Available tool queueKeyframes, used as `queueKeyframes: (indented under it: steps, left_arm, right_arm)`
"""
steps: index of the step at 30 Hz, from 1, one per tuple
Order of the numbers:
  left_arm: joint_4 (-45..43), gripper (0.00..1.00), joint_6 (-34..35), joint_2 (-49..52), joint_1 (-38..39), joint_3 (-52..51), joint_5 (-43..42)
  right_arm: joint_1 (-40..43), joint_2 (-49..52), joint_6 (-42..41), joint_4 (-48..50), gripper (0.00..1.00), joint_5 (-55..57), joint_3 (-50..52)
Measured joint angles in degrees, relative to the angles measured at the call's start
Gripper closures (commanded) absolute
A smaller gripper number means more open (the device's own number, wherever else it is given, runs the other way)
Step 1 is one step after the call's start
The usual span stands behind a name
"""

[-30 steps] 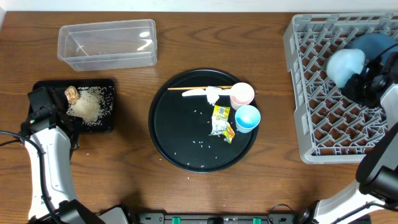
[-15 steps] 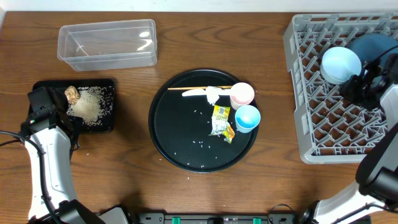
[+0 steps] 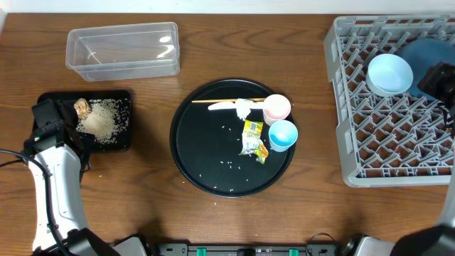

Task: Sort waste into correct bins and load items into the dishwasher rack
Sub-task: 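Open the right gripper and lift it off the bowl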

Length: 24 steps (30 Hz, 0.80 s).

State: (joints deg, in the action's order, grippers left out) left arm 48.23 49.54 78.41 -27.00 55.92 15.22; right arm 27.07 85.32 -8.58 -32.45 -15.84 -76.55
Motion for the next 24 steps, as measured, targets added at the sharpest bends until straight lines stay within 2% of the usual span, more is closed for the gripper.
queueKeyframes:
  steps: [11, 24]
  left_arm:
    - [-0.02, 0.02, 0.00, 0.00, 0.00, 0.00, 0.00]
    - [0.00, 0.02, 0.00, 0.00, 0.00, 0.00, 0.00]
  right_arm:
    - [0.00, 19.80, -0.07, 1.86, 0.99, -0.09, 0.17]
    - [-0.02, 21.55, -0.63, -0.20, 0.99, 3.13, 0.09]
